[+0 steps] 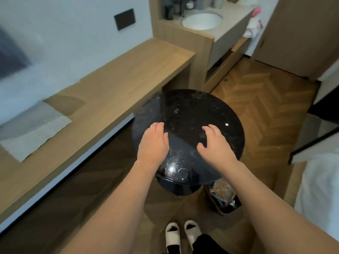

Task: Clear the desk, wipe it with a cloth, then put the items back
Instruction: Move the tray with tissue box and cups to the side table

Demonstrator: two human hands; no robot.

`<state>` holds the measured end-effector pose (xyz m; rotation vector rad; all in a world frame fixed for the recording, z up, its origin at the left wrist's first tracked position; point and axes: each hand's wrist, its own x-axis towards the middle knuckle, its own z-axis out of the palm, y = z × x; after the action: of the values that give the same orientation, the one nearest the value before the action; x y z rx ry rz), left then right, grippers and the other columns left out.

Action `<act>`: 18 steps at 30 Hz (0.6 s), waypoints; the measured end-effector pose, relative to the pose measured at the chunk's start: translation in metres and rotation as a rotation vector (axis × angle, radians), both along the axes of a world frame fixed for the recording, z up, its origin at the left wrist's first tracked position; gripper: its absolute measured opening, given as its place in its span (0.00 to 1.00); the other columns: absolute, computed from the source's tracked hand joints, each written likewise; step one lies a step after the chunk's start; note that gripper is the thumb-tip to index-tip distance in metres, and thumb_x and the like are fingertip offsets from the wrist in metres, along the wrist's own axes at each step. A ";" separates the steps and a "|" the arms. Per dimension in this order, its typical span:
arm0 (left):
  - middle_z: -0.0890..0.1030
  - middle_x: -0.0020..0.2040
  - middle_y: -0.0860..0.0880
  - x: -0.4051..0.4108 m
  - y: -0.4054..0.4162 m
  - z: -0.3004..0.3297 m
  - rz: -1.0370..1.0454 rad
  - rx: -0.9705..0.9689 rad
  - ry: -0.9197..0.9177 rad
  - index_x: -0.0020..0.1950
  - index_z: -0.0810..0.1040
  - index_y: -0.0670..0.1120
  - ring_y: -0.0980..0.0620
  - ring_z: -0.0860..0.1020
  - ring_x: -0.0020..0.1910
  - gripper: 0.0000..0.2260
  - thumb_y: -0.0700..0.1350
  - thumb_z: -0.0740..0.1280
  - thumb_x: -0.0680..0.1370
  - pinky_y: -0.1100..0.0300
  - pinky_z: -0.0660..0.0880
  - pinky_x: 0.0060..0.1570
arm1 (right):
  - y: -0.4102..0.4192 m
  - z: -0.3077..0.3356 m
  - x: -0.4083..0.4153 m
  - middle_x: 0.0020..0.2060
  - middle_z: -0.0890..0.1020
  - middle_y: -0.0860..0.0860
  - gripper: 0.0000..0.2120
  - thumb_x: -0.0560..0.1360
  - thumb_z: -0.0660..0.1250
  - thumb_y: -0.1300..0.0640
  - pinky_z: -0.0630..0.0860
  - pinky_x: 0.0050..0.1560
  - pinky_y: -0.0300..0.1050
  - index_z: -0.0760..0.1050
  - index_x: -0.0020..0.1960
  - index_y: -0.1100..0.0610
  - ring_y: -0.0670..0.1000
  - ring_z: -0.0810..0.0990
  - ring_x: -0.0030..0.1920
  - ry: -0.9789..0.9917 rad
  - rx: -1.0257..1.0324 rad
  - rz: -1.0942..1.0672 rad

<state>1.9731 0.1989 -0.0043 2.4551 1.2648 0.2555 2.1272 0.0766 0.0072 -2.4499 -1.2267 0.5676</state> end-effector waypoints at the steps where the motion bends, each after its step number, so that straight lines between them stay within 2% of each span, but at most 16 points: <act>1: 0.70 0.75 0.46 -0.013 0.008 0.000 0.043 -0.007 0.004 0.77 0.66 0.42 0.48 0.69 0.73 0.20 0.47 0.57 0.86 0.56 0.64 0.73 | 0.013 0.002 -0.007 0.79 0.56 0.52 0.30 0.80 0.62 0.52 0.63 0.72 0.49 0.58 0.78 0.55 0.54 0.62 0.76 -0.007 0.008 0.042; 9: 0.69 0.75 0.45 -0.117 0.032 0.011 0.427 0.000 0.029 0.78 0.65 0.43 0.47 0.68 0.73 0.20 0.47 0.57 0.86 0.53 0.64 0.74 | 0.108 0.010 -0.082 0.79 0.57 0.51 0.29 0.82 0.60 0.53 0.56 0.76 0.46 0.55 0.80 0.55 0.50 0.56 0.78 0.005 0.006 0.459; 18: 0.70 0.73 0.43 -0.267 -0.002 0.003 0.896 -0.048 0.004 0.76 0.66 0.41 0.44 0.69 0.72 0.20 0.46 0.57 0.85 0.53 0.63 0.73 | 0.157 0.009 -0.228 0.78 0.60 0.50 0.29 0.81 0.63 0.53 0.61 0.75 0.47 0.58 0.79 0.54 0.51 0.60 0.77 0.037 0.019 0.887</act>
<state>1.7056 0.1970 -0.0012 1.6882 2.2565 0.4283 1.8991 0.2336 0.0163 -1.7562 -2.2645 0.7921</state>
